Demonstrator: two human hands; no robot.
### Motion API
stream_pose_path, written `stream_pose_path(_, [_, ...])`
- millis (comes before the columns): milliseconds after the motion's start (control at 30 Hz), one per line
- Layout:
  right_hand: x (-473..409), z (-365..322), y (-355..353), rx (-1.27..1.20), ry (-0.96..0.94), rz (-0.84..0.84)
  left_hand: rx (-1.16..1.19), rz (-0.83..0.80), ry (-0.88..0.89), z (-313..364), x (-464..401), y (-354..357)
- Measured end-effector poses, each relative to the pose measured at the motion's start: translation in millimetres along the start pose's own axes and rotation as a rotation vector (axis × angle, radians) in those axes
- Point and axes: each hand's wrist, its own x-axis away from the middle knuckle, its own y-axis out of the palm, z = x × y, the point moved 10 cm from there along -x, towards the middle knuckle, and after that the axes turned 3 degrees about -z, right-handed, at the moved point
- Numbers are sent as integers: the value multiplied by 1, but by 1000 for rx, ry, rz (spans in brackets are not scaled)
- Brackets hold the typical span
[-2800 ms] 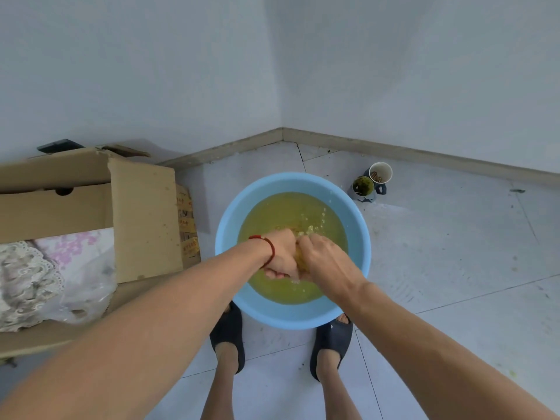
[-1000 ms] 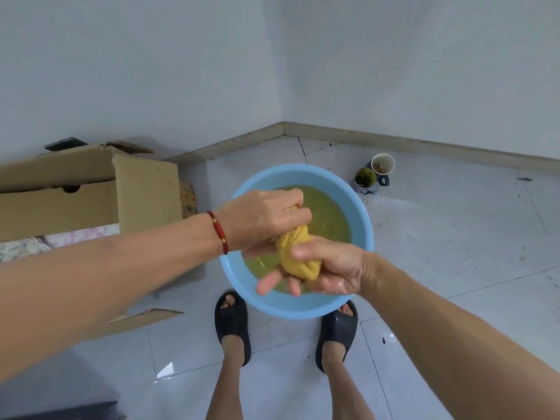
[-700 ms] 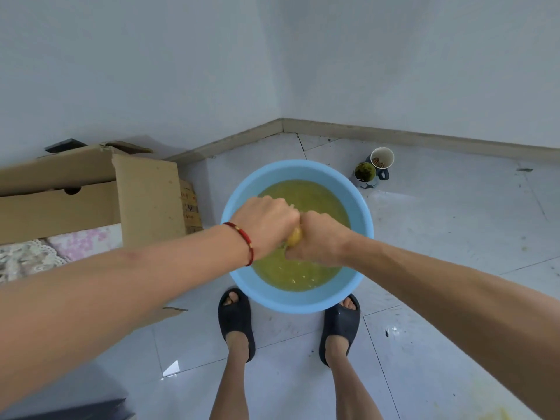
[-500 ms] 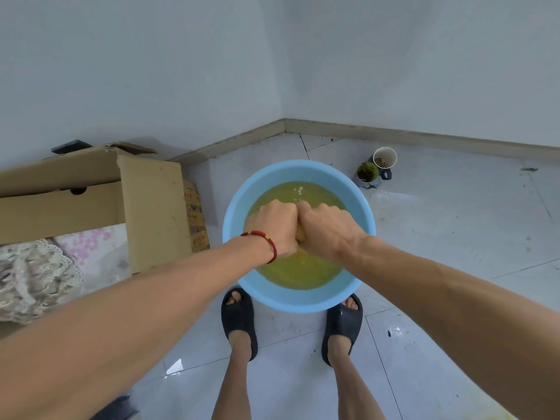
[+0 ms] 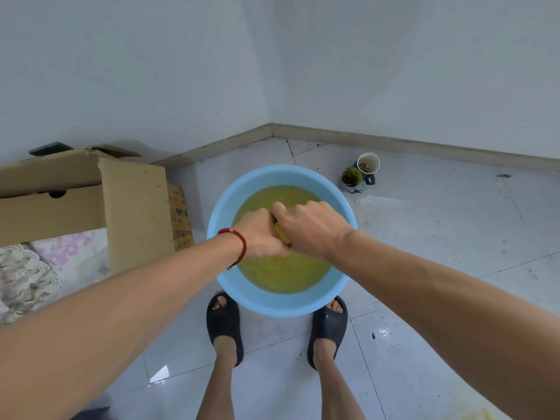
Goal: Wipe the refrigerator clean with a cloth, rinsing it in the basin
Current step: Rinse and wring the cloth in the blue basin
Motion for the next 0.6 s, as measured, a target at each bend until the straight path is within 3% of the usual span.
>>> stream_pose_path(100, [2,7,4,-138,115,-102,-265,34,98,11,-4,-10])
stream_pose_path(167, [7,13,22,-429,171,-316,-542,163,208,22,-2,-21])
stream_pose_path(267, [26,-2,41,-1399,157,-665,-753,343,524,42,13,-29])
stream_pose_path(333, [36,-1,42,-1817,170,-769,-759,442,723,48,28,-33])
stream_pose_path(467, [44,-18,44,-1820,69,-796,-768,540,946,61,52,-35])
stream_pose_path(600, [41,-49,38,-2156,100,-612,-806,555,1061,75,66,-37])
